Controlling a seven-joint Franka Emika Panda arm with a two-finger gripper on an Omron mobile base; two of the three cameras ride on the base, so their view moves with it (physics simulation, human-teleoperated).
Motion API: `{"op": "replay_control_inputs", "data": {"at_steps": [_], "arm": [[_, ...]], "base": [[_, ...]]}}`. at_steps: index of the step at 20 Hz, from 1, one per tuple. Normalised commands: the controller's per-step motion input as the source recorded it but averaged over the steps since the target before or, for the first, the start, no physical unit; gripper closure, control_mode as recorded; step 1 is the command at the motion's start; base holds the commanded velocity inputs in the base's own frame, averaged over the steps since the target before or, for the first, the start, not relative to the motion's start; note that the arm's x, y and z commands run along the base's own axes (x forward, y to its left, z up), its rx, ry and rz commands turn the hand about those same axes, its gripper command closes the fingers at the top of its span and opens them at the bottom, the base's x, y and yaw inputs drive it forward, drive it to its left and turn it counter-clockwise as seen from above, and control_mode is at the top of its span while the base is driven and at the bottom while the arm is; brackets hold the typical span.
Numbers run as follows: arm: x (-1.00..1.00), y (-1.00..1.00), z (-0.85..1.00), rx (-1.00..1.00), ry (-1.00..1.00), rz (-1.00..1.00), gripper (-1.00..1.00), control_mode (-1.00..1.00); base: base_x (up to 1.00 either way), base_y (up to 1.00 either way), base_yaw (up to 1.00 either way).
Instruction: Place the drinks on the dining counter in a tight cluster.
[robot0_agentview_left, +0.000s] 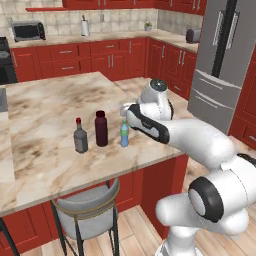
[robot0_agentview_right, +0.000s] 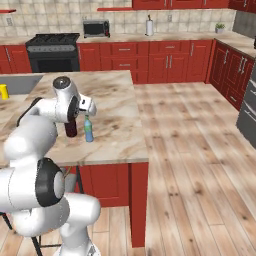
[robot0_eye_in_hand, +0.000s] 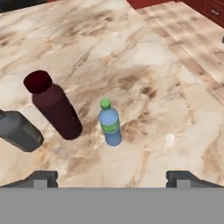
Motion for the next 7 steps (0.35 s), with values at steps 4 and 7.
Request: {"op": "replay_control_inputs", "data": {"at_steps": [4,7], "arm": [[-1.00,-0.54,0.59,0.12,0.13,0.00,-1.00,-1.00],[-1.00,-0.30,0.47,0.02,0.00,0.00,-1.00,-1.00]], "base": [[0.00,0.00,0.00],[0.00,0.00,0.00]]}}
